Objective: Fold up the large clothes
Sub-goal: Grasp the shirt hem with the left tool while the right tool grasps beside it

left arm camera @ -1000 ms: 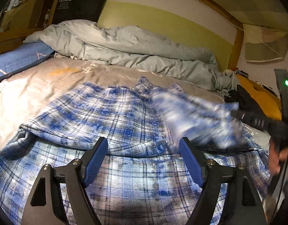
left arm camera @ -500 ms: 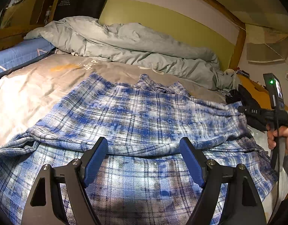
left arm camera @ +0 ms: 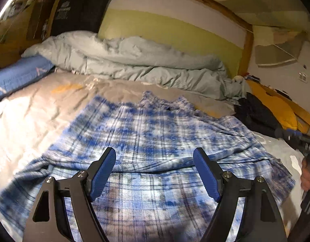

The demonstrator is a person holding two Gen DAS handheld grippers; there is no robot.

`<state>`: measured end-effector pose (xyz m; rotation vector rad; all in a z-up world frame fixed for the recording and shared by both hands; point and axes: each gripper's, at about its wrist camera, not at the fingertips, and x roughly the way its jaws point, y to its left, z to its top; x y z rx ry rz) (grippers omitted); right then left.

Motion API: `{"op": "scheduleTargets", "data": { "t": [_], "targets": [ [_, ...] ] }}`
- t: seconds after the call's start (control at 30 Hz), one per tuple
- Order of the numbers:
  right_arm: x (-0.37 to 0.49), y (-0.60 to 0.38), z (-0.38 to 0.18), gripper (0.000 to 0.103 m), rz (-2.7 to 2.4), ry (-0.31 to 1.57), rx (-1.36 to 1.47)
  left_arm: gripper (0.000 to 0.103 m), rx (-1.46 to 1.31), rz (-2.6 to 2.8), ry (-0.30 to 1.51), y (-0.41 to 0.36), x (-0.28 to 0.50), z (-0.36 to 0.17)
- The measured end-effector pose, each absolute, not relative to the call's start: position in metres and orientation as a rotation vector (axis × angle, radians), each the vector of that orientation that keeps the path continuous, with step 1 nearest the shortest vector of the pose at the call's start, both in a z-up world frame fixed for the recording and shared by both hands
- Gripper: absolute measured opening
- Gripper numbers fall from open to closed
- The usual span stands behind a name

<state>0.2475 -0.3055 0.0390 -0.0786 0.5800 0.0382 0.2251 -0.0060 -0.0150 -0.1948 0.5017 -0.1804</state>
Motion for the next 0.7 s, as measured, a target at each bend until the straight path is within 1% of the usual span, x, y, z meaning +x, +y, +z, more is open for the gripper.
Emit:
{"op": "scheduleTargets", "data": {
  "t": [0.03,0.17,0.43,0.5,0.53,0.63,0.7],
  "targets": [
    [0.239,-0.305,0.036,0.097,0.041,0.583,-0.066,0.086,-0.183,-0.185,0.488,-0.007,0.219,-0.01],
    [0.215,-0.305,0.025,0.098,0.059,0.618,-0.012,0.089,-0.148,-0.186,0.454,-0.011,0.201,0.002],
    [0.171,-0.318,0.011,0.099,0.033,0.626,0.121,0.091,-0.152,-0.203,0.471,-0.013,0.172,0.003],
    [0.159,-0.321,0.006,0.099,0.02,0.626,0.138,0.096,-0.165,-0.217,0.479,-0.01,0.162,-0.001],
    [0.153,-0.322,0.003,0.099,0.022,0.625,0.142,0.103,-0.171,-0.213,0.482,-0.008,0.158,-0.003],
    [0.146,-0.321,-0.013,0.099,0.042,0.679,0.111,0.103,-0.171,-0.182,0.505,-0.005,0.145,-0.013],
    [0.141,-0.322,-0.023,0.095,0.073,0.718,0.124,0.103,-0.169,-0.176,0.548,-0.005,0.139,-0.022]
  ]
}}
